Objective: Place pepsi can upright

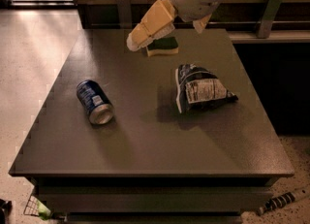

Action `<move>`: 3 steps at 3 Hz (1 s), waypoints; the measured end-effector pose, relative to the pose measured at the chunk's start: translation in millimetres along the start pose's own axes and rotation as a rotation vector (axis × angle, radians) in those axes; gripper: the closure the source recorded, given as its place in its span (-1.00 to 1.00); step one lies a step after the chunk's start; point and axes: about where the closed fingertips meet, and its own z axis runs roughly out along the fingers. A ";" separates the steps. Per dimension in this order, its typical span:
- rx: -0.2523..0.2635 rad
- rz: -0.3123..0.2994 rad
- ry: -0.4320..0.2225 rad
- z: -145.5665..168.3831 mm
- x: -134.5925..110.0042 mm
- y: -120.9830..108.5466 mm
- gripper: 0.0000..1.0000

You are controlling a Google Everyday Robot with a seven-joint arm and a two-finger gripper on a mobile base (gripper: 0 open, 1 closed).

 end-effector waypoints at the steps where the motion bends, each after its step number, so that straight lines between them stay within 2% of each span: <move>1: 0.023 -0.008 0.164 40.7 -5.5 39.1 -1.00; 2: 0.036 -0.010 0.225 58.2 -6.4 57.7 -1.00; 3: 0.015 -0.030 0.282 90.4 -21.8 72.6 -1.00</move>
Offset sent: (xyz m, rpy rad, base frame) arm -0.0266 0.0896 -0.0559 -0.2415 0.2221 0.0307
